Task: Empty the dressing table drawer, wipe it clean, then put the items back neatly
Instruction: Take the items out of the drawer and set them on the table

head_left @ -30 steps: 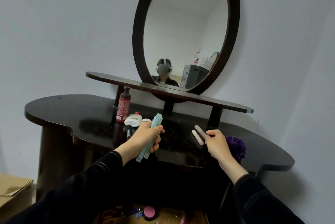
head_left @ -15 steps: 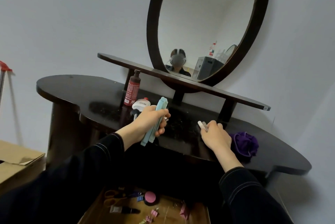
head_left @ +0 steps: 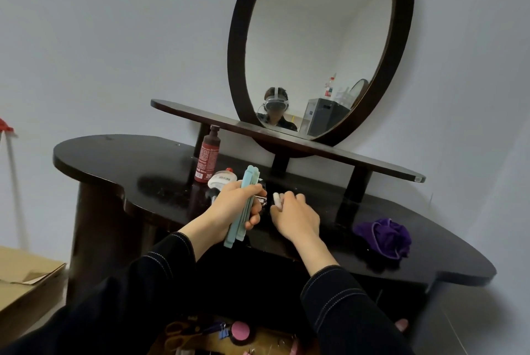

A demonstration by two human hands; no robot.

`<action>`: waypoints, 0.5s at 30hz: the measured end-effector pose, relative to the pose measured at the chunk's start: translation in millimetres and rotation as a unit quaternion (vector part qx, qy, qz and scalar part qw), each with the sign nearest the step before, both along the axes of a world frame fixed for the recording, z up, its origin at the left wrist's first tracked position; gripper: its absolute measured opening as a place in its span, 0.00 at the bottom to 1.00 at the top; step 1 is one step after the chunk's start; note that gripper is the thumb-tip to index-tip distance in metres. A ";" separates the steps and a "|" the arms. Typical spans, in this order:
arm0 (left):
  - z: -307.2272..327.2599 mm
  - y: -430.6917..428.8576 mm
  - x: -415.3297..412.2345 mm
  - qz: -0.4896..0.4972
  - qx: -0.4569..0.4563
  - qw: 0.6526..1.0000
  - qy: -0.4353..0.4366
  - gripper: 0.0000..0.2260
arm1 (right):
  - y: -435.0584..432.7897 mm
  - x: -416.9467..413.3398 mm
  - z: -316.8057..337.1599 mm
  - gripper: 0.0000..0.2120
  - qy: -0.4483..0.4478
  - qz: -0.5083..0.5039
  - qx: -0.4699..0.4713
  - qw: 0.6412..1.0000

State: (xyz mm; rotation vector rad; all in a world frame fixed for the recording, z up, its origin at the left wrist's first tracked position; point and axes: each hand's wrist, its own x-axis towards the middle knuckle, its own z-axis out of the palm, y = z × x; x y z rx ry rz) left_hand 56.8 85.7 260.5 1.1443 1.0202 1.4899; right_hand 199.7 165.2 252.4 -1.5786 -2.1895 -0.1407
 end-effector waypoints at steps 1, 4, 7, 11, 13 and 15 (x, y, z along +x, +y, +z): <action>0.0 -0.9 0.0 0.002 0.000 1.000 0.002 0.10 | -0.5 -1.2 -0.1 0.17 0.000 0.022 -0.005 1.000; 0.4 -3.4 -0.2 0.008 0.005 1.000 -0.001 0.10 | -0.6 3.4 -0.3 0.15 0.016 0.067 -0.015 0.998; 1.4 -4.8 0.3 0.012 0.009 1.000 -0.008 0.10 | -1.2 5.8 -0.5 0.16 0.054 0.074 -0.004 0.996; 0.8 -3.3 0.8 0.022 0.018 1.000 -0.012 0.10 | -1.3 5.1 -0.4 0.15 0.047 0.075 0.005 0.996; -0.6 -2.1 1.6 0.029 0.028 0.999 -0.018 0.10 | -0.6 5.8 -0.4 0.15 0.054 0.076 -0.004 0.996; -1.3 -1.6 1.0 0.041 0.034 0.998 -0.020 0.10 | -0.7 7.6 -0.5 0.16 0.098 0.074 -0.012 0.992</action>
